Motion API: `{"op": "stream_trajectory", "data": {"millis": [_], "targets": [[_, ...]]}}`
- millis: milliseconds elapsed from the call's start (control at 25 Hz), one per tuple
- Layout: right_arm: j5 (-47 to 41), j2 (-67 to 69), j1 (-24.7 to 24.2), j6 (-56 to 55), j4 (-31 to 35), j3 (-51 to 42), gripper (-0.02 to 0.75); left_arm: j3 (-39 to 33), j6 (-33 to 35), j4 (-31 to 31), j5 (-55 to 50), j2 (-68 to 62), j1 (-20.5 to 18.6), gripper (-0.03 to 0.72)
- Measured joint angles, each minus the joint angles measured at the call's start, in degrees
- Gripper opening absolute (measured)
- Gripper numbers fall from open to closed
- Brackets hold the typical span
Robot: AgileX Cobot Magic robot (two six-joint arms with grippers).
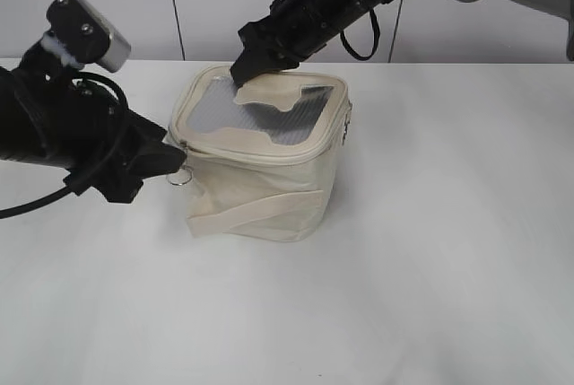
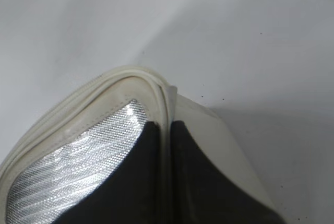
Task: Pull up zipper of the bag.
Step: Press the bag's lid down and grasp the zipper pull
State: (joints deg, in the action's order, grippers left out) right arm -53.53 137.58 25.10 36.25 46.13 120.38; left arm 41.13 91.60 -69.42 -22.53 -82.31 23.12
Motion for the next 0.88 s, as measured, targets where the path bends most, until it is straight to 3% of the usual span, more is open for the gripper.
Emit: {"op": "stream_trajectory", "data": {"millis": [80,160,400,880], "targets": [[0.0,0.0,0.0,0.06,0.0,0.0,0.041,0.0,-2.83,-0.41,0.33,0.0,0.0,0.444],[0.0,0.0,0.0,0.06,0.0,0.0,0.041,0.0,-4.97,-0.59,0.54,-0.19,0.0,0.482],[0.0,0.0,0.0,0.12,0.0,0.0,0.041,0.0,-5.91,-0.93,1.45,-4.42,0.0,0.457],[0.0,0.0,0.0,0.18,0.0,0.0,0.041,0.0,-5.96,-9.38,3.44,-9.3,0.0,0.422]]}}
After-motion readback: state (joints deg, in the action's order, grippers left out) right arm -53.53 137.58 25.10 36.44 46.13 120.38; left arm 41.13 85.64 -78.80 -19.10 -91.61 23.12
